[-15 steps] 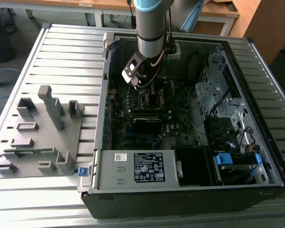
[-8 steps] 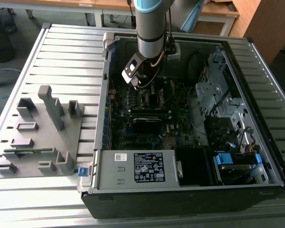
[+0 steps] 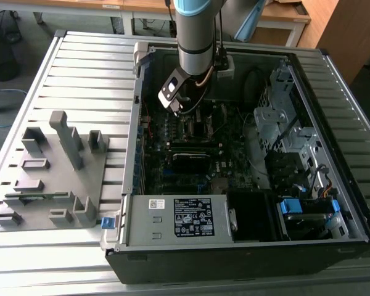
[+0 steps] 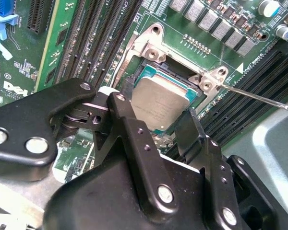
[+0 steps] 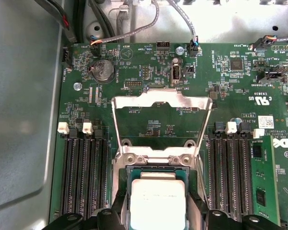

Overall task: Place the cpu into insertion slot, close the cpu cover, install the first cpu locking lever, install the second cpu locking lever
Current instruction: 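Place the cpu into insertion slot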

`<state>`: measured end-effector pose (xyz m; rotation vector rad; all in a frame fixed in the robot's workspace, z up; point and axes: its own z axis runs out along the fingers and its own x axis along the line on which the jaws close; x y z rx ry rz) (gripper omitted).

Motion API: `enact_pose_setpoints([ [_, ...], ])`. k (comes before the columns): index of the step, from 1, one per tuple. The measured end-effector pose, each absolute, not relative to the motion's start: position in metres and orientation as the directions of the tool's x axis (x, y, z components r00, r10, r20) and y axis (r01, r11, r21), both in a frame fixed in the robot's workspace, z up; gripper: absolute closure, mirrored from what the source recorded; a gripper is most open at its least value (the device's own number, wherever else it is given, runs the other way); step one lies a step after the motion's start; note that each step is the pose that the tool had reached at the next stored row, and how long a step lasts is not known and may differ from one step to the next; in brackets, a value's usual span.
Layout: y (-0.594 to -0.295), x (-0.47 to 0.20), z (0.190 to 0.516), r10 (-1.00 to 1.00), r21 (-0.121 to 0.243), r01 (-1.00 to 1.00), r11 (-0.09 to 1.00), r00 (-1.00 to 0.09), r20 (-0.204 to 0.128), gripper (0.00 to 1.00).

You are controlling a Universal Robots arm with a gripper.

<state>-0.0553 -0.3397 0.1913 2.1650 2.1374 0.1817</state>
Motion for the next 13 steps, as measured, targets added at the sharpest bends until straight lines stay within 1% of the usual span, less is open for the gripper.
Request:
enact_pose_setpoints([
  [13, -0.340, -0.055, 0.204, 1.000, 0.150, 0.989, -0.014, 0.011, 0.019, 0.39],
])
